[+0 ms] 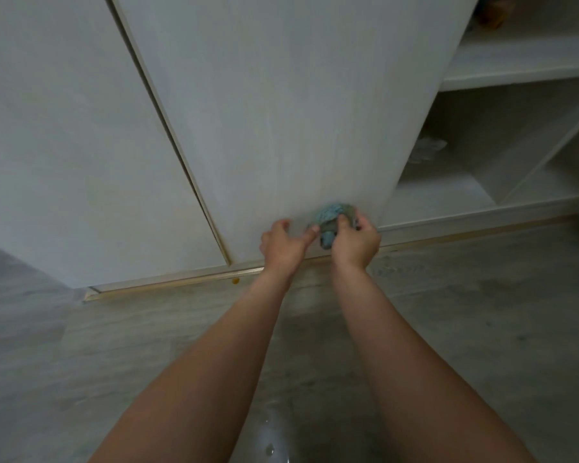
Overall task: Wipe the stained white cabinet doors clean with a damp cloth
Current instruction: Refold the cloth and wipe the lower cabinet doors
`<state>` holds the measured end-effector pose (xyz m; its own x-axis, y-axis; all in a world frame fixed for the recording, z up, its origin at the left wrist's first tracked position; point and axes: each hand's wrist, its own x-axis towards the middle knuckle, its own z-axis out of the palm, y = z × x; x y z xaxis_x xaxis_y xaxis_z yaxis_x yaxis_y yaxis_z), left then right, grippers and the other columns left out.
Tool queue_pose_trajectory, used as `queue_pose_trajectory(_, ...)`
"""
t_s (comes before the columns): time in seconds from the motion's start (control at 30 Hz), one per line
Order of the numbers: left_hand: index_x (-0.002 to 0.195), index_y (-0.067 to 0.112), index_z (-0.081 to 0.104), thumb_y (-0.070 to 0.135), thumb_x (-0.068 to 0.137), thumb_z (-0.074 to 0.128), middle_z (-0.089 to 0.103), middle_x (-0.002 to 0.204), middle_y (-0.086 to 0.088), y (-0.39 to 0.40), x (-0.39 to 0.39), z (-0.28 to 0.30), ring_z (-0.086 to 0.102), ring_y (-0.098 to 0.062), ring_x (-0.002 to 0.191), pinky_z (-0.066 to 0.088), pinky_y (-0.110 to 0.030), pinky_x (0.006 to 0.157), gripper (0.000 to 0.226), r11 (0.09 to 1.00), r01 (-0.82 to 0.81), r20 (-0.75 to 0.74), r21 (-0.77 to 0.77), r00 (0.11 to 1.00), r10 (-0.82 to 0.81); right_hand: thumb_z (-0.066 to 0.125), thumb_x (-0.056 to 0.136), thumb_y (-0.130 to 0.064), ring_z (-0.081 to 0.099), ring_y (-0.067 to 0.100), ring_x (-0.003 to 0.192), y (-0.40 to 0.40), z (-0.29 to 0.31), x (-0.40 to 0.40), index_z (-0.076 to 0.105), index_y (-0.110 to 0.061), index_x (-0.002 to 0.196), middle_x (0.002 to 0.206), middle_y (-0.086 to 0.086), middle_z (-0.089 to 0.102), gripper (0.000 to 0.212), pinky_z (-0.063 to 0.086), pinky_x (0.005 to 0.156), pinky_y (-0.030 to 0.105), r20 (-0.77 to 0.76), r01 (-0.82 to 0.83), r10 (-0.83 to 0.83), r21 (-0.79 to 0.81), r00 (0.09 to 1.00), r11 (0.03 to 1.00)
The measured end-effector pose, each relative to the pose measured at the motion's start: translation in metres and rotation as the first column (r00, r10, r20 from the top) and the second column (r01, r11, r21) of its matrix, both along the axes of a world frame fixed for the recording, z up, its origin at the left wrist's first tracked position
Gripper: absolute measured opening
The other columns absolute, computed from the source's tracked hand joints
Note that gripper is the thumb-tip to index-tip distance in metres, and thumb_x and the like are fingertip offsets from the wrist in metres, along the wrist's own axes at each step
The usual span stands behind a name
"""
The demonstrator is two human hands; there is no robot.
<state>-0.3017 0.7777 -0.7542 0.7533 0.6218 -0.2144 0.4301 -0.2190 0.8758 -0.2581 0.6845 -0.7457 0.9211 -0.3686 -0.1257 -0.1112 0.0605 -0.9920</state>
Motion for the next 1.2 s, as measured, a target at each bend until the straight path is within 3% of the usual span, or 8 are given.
queue_pose_trajectory(0.1, 0.135, 0.002, 0.046, 0.065, 0.053, 0.081, 0.058, 0.135, -0.014, 0.014, 0.0, 0.001, 0.055, -0.033, 0.125, 0.046, -0.043, 0.106, 0.109, 0.91, -0.283, -0.045, -0.302, 0.958, 0.283, 0.061, 0.092, -0.013, 0.065, 0.028, 0.11, -0.012, 0.018, 0.021, 0.066, -0.01, 0.125, 0.119, 0.011, 0.07, 0.034, 0.048, 0.094, 0.032, 0.054, 0.258, -0.253, -0.172, 0.966, 0.951)
queue_pose_trajectory(0.2, 0.145, -0.003, 0.038, 0.077, 0.028, 0.077, 0.056, 0.14, -0.01, 0.031, -0.002, -0.004, 0.054, -0.03, 0.127, 0.045, -0.044, 0.108, 0.148, 0.852, -0.346, -0.069, -0.393, 0.935, 0.347, 0.053, 0.094, -0.009, 0.059, 0.037, 0.111, 0.005, 0.028, 0.029, 0.059, -0.002, 0.122, 0.121, 0.021, 0.063, 0.03, 0.041, 0.089, 0.036, -0.002, 0.243, -0.255, -0.288, 0.967, 0.926)
queue_pose_trajectory(0.43, 0.128, 0.0, 0.061, 0.051, 0.069, 0.086, 0.064, 0.128, -0.008, 0.052, 0.004, 0.009, 0.06, -0.024, 0.119, 0.044, -0.026, 0.096, 0.083, 0.863, -0.324, 0.046, -0.389, 0.928, 0.369, 0.067, 0.08, 0.003, 0.06, 0.038, 0.091, 0.059, 0.006, -0.016, 0.062, 0.002, 0.095, 0.101, 0.022, 0.06, 0.016, 0.037, 0.077, 0.033, 0.26, -0.02, 0.149, -0.442, 0.954, 0.897)
queue_pose_trajectory(0.67, 0.143, -0.007, 0.041, 0.079, 0.043, 0.078, 0.057, 0.14, -0.012, 0.038, 0.016, 0.021, 0.055, -0.024, 0.128, 0.043, -0.034, 0.11, 0.138, 0.879, -0.328, 0.06, -0.347, 0.927, 0.37, 0.06, 0.084, 0.001, 0.06, 0.037, 0.099, -0.033, 0.003, 0.077, 0.061, 0.0, 0.099, 0.112, 0.021, 0.057, 0.015, 0.045, 0.085, 0.041, 0.093, 0.362, -0.35, -0.224, 0.932, 0.905)
queue_pose_trajectory(0.73, 0.148, -0.013, 0.026, 0.076, 0.056, 0.078, 0.05, 0.147, -0.016, 0.033, 0.02, 0.016, 0.05, -0.027, 0.134, 0.039, -0.031, 0.111, 0.138, 0.879, -0.37, 0.04, -0.301, 0.916, 0.399, 0.06, 0.082, 0.002, 0.058, 0.04, 0.096, -0.011, -0.001, 0.059, 0.061, 0.002, 0.093, 0.107, 0.024, 0.057, 0.011, 0.042, 0.083, 0.042, 0.134, 0.312, -0.286, -0.255, 0.949, 0.915)
queue_pose_trajectory(0.87, 0.146, -0.017, -0.014, 0.068, 0.069, 0.077, 0.03, 0.156, -0.026, 0.013, 0.026, 0.011, 0.033, -0.034, 0.145, 0.031, -0.033, 0.116, 0.146, 0.892, -0.412, -0.011, -0.188, 0.909, 0.417, 0.06, 0.076, 0.006, 0.057, 0.037, 0.086, 0.041, -0.036, -0.006, 0.059, -0.001, 0.086, 0.098, 0.021, 0.056, 0.012, 0.037, 0.076, 0.035, 0.174, -0.143, 0.252, -0.477, 0.952, 0.867)
queue_pose_trajectory(1.07, 0.147, -0.017, -0.011, 0.074, 0.066, 0.074, 0.02, 0.155, -0.038, 0.007, 0.029, 0.009, 0.024, -0.042, 0.147, 0.03, -0.045, 0.118, 0.148, 0.914, -0.401, -0.108, -0.057, 0.913, 0.393, 0.056, 0.078, 0.007, 0.056, 0.039, 0.098, -0.029, -0.033, 0.058, 0.057, 0.005, 0.098, 0.112, 0.026, 0.052, 0.019, 0.038, 0.087, 0.037, 0.159, 0.241, -0.195, -0.356, 0.968, 0.903)
queue_pose_trajectory(1.2, 0.146, -0.016, -0.015, 0.077, 0.068, 0.069, 0.011, 0.156, -0.04, 0.004, 0.032, 0.006, 0.019, -0.042, 0.149, 0.028, -0.045, 0.119, 0.148, 0.915, -0.402, -0.118, -0.037, 0.911, 0.396, 0.058, 0.081, 0.001, 0.055, 0.044, 0.1, 0.009, -0.041, 0.035, 0.055, 0.006, 0.096, 0.112, 0.028, 0.052, 0.017, 0.041, 0.088, 0.043, 0.091, 0.105, -0.073, -0.429, 0.993, 0.897)
